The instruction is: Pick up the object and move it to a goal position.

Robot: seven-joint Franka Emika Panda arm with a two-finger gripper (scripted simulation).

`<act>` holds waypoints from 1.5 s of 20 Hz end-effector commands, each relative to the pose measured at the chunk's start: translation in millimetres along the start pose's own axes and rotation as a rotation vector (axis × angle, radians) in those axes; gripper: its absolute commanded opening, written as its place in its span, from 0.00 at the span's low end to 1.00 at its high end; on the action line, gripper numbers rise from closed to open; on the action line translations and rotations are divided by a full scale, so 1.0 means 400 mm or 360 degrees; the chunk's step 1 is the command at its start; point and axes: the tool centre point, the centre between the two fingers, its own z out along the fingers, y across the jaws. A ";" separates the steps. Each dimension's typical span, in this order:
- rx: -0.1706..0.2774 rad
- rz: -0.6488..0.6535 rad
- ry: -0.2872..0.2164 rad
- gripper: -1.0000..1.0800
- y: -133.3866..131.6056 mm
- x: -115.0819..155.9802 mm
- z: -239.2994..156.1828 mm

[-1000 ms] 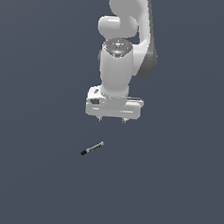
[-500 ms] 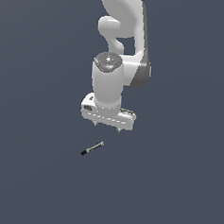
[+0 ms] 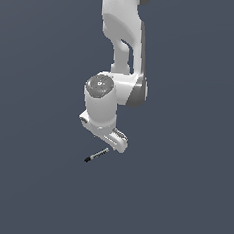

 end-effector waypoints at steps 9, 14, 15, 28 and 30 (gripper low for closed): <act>-0.0025 0.0482 -0.0011 0.96 0.043 0.066 0.107; -0.0034 0.0608 -0.0011 0.96 0.056 0.082 0.136; -0.0035 0.0626 -0.0011 0.96 0.058 0.084 0.140; -0.0038 0.0667 -0.0011 0.96 0.063 0.088 0.183; -0.0038 0.0670 -0.0011 0.96 0.065 0.087 0.209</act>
